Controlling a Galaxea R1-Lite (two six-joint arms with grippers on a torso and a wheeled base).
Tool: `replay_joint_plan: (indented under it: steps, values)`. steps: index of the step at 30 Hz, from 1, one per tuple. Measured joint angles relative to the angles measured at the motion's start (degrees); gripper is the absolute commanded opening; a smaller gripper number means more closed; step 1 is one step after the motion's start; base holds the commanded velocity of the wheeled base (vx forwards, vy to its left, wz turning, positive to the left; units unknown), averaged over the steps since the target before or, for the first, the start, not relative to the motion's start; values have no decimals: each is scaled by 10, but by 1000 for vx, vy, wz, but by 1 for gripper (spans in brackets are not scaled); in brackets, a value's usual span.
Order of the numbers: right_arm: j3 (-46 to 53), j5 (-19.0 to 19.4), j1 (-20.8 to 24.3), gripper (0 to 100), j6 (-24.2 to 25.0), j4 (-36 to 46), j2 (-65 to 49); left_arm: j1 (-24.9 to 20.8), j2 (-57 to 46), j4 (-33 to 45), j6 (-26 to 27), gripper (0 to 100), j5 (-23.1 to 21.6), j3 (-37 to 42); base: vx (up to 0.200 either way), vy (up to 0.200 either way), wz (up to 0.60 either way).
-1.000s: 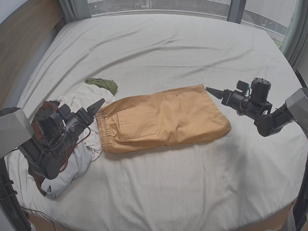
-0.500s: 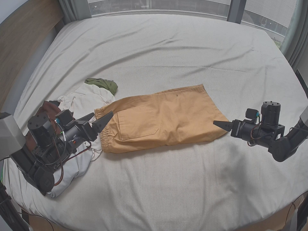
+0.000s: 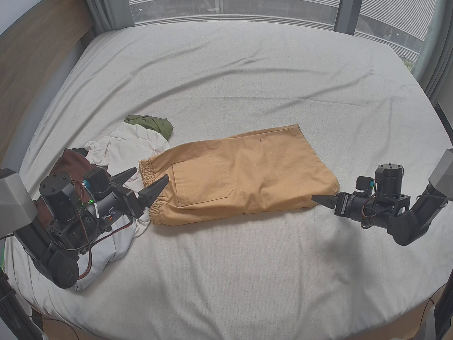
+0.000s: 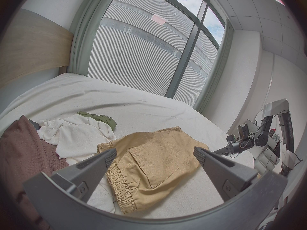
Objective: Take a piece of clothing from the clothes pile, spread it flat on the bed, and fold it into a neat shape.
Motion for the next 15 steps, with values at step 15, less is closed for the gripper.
replay_joint_plan:
  steps: [15]
  values:
    - [-102,-28,19,100,26,8,80,2,-3,0,-3,100,-1,1,0,0,0]
